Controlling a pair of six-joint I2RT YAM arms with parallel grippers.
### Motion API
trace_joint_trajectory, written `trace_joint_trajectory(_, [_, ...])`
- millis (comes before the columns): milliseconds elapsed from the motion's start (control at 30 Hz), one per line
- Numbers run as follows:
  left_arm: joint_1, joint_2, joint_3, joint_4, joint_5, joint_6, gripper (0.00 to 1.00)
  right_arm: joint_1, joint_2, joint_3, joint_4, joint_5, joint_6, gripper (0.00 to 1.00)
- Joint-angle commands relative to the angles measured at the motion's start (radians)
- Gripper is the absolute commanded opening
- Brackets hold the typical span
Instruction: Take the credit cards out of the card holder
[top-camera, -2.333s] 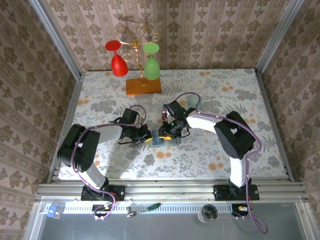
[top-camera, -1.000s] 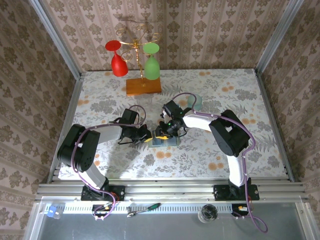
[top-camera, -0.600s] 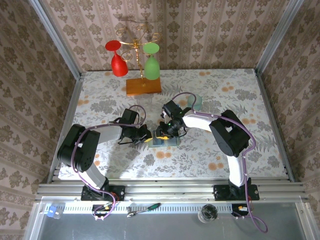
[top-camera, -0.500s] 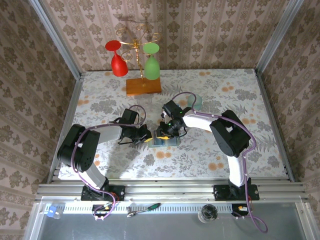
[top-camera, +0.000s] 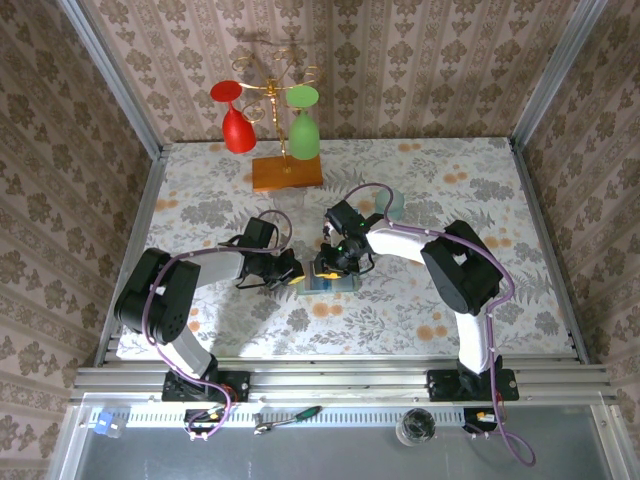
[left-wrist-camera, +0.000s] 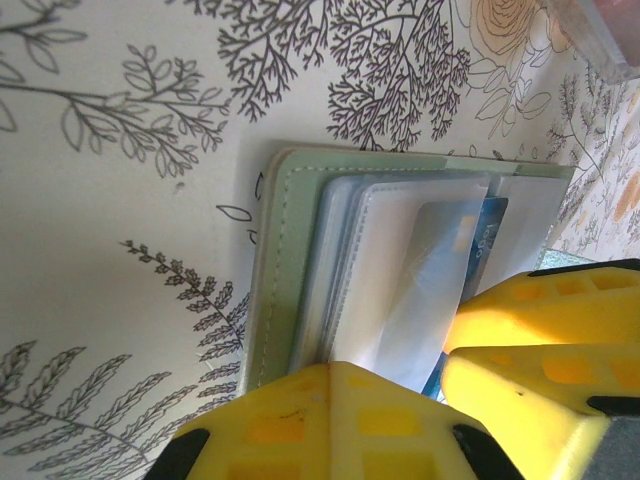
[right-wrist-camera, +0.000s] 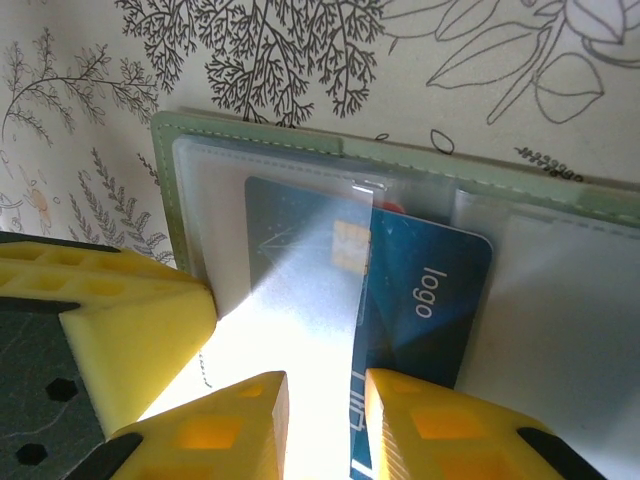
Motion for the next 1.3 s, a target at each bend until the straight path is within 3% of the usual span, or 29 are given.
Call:
trace_joint_trajectory(0, [0.006,-0.024,0.012,-0.055,-0.014,0.017,0.0,0.004,-0.041,0.012,-0.037,0.024,-0.019,0.27])
trace_joint_trajectory(667, [-0.05,0.007,0.116,-0.124,-0.016,0.049,0.0,-0.034,-0.121,-0.075,0.015,0.023,0.006,0.27])
trace_joint_trajectory(1267, [-0.055,0.051,0.117,-0.144,-0.02,0.056,0.0,-0.045,-0.097,-0.126,0.071,-0.009,0.032,0.3])
